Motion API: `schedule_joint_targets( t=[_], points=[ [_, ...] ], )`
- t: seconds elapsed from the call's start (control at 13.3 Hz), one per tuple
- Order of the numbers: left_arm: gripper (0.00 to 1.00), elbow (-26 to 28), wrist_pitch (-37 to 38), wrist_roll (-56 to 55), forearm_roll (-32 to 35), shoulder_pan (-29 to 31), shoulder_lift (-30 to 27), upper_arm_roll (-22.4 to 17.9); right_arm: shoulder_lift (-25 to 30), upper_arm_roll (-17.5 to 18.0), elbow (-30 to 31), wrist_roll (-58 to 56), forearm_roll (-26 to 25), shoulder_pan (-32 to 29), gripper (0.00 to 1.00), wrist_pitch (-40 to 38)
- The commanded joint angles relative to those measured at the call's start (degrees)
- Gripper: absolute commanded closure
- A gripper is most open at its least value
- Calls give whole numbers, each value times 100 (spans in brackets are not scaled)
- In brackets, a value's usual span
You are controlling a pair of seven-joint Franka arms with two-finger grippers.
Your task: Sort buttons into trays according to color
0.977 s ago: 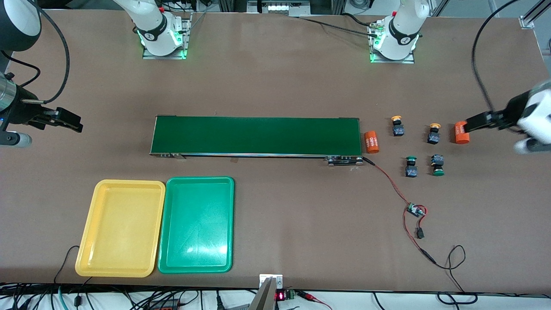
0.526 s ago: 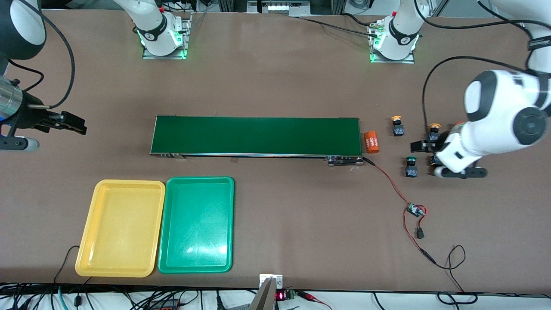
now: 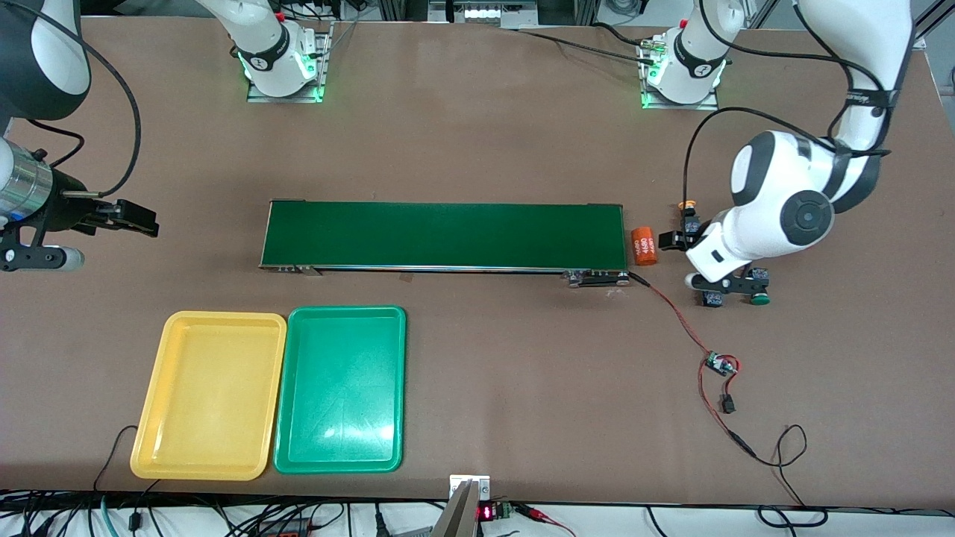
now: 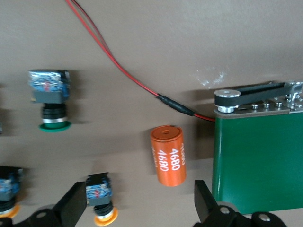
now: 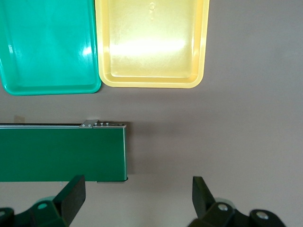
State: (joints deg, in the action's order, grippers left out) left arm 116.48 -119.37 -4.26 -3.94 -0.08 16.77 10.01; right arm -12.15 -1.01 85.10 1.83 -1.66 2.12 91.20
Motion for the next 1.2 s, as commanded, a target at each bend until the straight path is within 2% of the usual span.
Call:
schedule_joint_targets(
  t=[0.0, 0.3, 0.45, 0.53, 0.68, 0.9, 0.98, 1.13],
  points=[
    [0, 111, -244, -4, -248, 60, 168, 98, 19, -4, -20, -77, 105, 43, 0, -216],
    [0, 120, -578, 22, -257, 122, 537, 159, 107, -4, 242, -86, 113, 104, 0, -357],
    [0, 120, -631, 22, -257, 183, 608, 159, 448, -4, 803, -86, 105, 113, 0, -209],
    [0, 120, -632, 31, -257, 192, 687, 177, 676, -4, 1171, -86, 113, 105, 0, 9],
    [0, 120, -632, 31, -257, 245, 757, 186, 1369, -13, 2303, -103, 105, 87, 0, 711],
    [0, 129, -632, 14, -300, 385, 889, 299, 2722, -22, 4490, -130, 105, 96, 0, 2204],
    [0, 181, -632, 5, -388, 464, 898, 378, 2909, -22, 4784, -130, 113, 104, 0, 2374],
    [0, 199, -623, 5, -564, 500, 890, 440, 2911, -13, 4814, -43, 114, 122, 0, 2341]
  ],
)
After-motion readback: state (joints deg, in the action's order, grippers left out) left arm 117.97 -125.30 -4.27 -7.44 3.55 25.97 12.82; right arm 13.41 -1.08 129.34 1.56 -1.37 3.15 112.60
